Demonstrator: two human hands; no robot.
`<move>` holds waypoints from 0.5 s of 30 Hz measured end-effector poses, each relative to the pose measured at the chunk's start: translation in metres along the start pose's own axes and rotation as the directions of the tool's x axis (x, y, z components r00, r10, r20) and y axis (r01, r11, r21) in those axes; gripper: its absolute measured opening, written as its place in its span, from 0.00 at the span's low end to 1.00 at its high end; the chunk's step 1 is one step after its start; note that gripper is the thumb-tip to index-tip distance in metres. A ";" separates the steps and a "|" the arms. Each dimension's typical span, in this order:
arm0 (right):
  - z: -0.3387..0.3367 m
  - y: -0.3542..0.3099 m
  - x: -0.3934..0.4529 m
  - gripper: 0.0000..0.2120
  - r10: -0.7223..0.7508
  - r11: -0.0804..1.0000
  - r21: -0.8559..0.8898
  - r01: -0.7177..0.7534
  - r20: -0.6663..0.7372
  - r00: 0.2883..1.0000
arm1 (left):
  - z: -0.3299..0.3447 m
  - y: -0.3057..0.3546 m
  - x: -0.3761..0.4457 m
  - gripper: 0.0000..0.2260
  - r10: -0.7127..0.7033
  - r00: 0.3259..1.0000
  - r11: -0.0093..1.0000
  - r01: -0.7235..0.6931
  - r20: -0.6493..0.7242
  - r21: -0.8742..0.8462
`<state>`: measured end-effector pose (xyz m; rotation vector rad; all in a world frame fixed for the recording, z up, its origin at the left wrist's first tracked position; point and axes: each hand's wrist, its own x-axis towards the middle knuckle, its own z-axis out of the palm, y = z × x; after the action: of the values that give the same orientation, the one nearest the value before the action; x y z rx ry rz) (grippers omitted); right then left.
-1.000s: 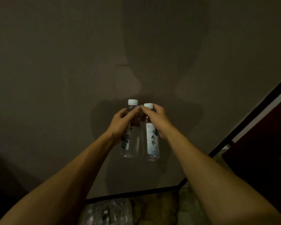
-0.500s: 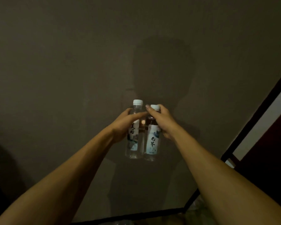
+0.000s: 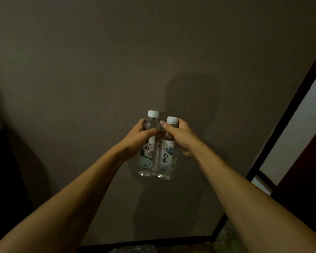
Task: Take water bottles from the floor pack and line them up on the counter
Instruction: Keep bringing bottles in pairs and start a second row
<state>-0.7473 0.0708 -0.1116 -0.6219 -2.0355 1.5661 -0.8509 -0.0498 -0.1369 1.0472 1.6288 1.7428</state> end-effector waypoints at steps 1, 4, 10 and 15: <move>0.002 -0.004 -0.006 0.19 0.005 1.000 0.000 -0.005 -0.008 1.000 | -0.002 0.003 -0.005 0.18 0.006 1.000 1.000 -0.006 0.002 0.000; 0.008 -0.020 -0.022 0.14 -0.022 1.000 0.013 0.022 -0.044 0.999 | -0.008 0.016 -0.020 0.18 0.044 0.999 0.999 -0.044 0.019 -0.022; 0.037 -0.038 -0.046 0.08 -0.121 0.992 0.005 0.122 -0.104 0.987 | -0.028 0.034 -0.052 0.16 0.114 0.993 0.993 -0.114 -0.005 -0.028; 0.095 -0.045 -0.063 0.04 -0.096 0.990 0.090 0.111 -0.159 0.983 | -0.071 0.041 -0.089 0.18 0.113 0.993 0.993 -0.112 -0.033 0.033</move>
<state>-0.7609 -0.0496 -0.0950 -0.5719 -1.8353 1.4996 -0.8545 -0.1682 -0.1105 1.1501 1.6517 1.8227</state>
